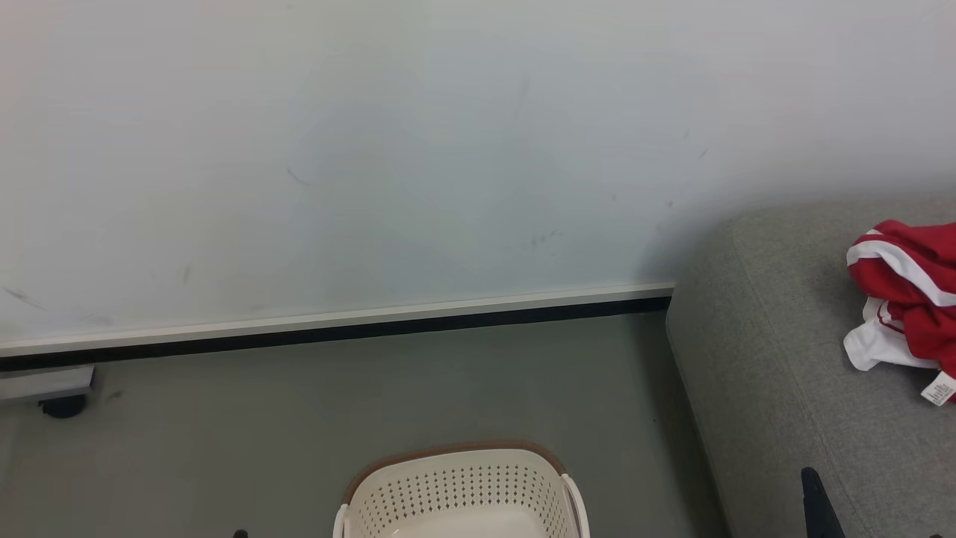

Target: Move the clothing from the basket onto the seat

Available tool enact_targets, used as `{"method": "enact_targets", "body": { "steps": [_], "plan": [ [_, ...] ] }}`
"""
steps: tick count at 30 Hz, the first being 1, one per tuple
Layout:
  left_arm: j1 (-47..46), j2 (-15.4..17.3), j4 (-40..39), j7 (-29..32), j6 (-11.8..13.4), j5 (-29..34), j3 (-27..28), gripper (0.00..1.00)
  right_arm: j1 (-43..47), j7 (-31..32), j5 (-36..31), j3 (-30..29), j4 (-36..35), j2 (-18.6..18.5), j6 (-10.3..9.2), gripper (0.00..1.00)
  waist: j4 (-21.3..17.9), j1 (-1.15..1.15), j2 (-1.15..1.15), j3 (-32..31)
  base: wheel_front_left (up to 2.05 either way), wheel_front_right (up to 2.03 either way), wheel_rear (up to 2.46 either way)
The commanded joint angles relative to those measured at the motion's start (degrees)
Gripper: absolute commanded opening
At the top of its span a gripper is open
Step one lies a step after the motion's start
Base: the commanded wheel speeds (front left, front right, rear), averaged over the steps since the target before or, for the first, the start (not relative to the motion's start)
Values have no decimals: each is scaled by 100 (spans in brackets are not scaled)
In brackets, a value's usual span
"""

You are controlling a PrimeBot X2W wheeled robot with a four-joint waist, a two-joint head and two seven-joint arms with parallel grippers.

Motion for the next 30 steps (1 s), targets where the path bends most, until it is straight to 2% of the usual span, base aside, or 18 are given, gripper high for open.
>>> {"method": "enact_targets", "body": {
  "steps": [1,30],
  "plan": [
    [-165,45,-13,30,-38,-197,4,0,-132,35,162,-62,-74,-24,0,0,1,0,0,6,0,0,0],
    [-543,57,243,355,-194,-1910,-56,0,-157,486,1884,-636,-146,27,1,0,20,-1,0,148,0,0,0]
  ]
}}
